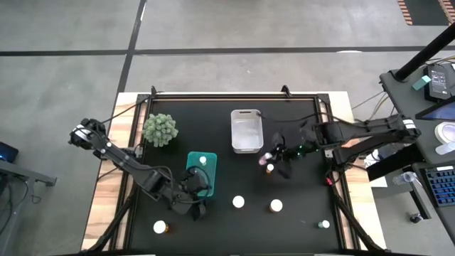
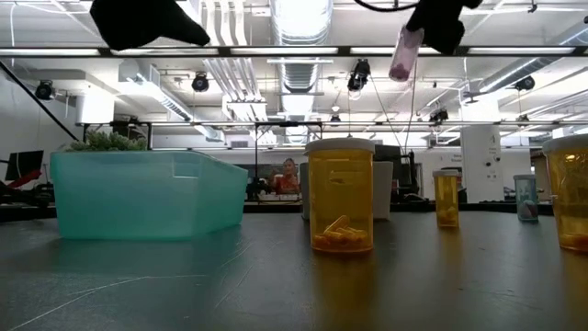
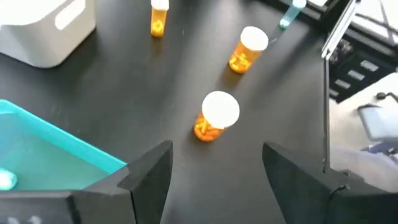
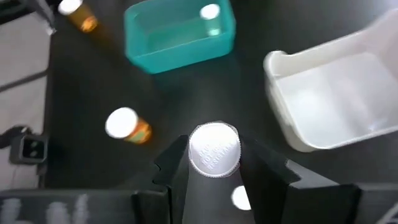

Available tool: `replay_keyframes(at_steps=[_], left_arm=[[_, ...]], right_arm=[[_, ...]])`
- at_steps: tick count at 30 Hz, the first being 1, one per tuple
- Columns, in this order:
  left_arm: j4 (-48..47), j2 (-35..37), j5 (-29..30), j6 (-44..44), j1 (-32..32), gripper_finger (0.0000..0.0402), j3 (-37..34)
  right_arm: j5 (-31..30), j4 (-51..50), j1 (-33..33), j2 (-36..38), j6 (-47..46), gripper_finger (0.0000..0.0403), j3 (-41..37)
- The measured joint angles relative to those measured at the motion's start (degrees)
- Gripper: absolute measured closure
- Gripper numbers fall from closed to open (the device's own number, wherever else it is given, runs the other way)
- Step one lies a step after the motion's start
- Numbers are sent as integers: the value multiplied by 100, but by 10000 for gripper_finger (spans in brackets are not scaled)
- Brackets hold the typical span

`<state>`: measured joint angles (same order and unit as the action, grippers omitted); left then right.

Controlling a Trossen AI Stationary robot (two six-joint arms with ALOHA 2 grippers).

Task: Pick and place medicine bottles into bin by pill shape (circle, oval)
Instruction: Put the pink pill bottle into the green bin

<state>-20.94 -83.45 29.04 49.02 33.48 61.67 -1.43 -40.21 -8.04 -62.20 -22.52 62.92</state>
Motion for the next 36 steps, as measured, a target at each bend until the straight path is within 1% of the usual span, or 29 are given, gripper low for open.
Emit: replay_keyframes(at_steps=[7, 12, 21, 24, 31, 33, 36], left_arm=[[-5, 7, 32, -73, 2, 169, -4], [6, 7, 111, -291, -1, 169, -11], [168, 7, 166, -490, 0, 169, -13], [352, 7, 168, -501, 0, 169, -13], [845, -31, 195, -505, 129, 169, -17], [1027, -87, 194, -606, 209, 169, -20], [1536, -249, 192, -833, 298, 169, -20]], right_arm=[[2, -66, -625, -624, 2, 283, 560], [-2, -377, -993, -985, -205, 279, 921], [10, -449, -1670, -1443, -868, 283, 1101], [-4, -399, -1830, -1598, -1089, 280, 1101], [-7, -44, -2044, -1945, -1069, 283, 1100], [-89, 44, -2047, -2013, -1039, 283, 1099], [-424, 133, -2047, -2054, -833, 279, 1097]])
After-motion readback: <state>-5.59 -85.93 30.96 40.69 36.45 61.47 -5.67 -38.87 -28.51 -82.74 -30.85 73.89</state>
